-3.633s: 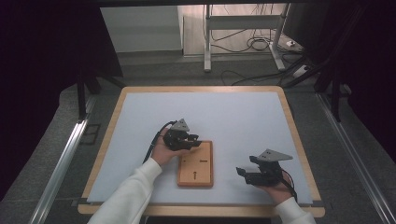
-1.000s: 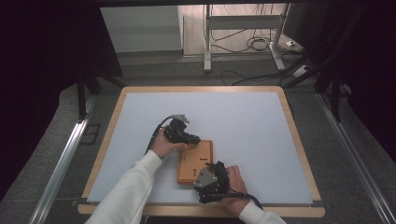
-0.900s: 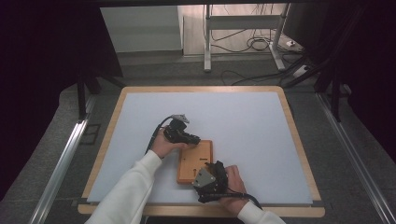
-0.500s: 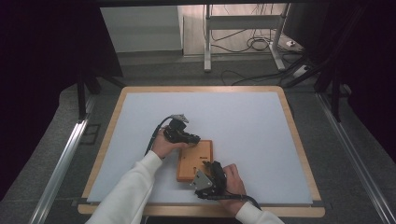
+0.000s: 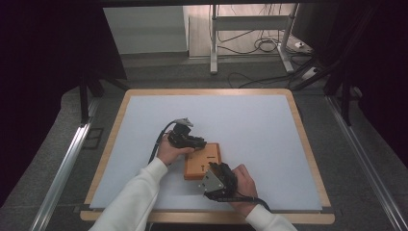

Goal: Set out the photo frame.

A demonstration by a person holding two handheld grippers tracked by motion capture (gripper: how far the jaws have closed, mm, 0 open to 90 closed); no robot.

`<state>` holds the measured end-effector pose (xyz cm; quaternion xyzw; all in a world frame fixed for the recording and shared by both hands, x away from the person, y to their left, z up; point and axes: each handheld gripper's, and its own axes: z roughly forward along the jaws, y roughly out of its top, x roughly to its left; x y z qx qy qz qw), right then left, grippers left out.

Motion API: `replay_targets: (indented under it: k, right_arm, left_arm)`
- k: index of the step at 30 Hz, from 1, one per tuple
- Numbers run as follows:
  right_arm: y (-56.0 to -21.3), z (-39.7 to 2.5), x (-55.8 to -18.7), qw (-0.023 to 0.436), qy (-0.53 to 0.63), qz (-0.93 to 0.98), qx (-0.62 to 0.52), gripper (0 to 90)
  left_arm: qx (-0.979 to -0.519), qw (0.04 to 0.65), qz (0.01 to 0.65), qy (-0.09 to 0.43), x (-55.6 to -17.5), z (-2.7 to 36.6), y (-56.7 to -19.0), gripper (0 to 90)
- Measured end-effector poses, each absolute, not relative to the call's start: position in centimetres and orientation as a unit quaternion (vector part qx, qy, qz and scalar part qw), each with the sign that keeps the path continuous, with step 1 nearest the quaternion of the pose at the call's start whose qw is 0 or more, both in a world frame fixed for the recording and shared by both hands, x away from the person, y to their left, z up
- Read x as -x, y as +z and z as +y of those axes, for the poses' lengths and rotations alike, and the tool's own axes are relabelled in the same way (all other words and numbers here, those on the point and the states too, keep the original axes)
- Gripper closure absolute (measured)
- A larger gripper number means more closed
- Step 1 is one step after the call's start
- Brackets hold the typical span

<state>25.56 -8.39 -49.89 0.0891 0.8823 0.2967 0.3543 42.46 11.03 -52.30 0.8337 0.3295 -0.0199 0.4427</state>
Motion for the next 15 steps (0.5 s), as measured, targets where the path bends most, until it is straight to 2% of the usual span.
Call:
replay_targets:
  k: [1, 2, 7, 10, 15]
  right_arm:
    - [-49.9, -8.4, -25.6, 0.354, 0.297, 0.882, -0.089, 44.0]
    - [-49.8, -8.5, -25.6, 0.353, 0.297, 0.883, -0.090, 44.1]
    - [-49.9, -8.5, -25.6, 0.352, 0.293, 0.885, -0.085, 44.1]
    - [-49.9, -8.5, -25.7, 0.350, 0.294, 0.885, -0.085, 44.2]
    - [-49.6, -8.6, -25.9, 0.345, 0.292, 0.888, -0.084, 44.3]
  left_arm:
    - [-0.829, 0.447, 0.335, -0.020, -42.5, 11.3, -52.3, 70.9]
    - [-0.825, 0.451, 0.341, -0.019, -42.5, 11.6, -52.4, 64.1]
    - [-0.813, 0.464, 0.351, 0.010, -41.9, 13.5, -52.0, 57.6]
    - [-0.817, 0.456, 0.352, 0.033, -41.2, 14.5, -51.8, 49.6]
    - [-0.819, 0.447, 0.355, 0.063, -39.6, 16.0, -51.5, 42.2]
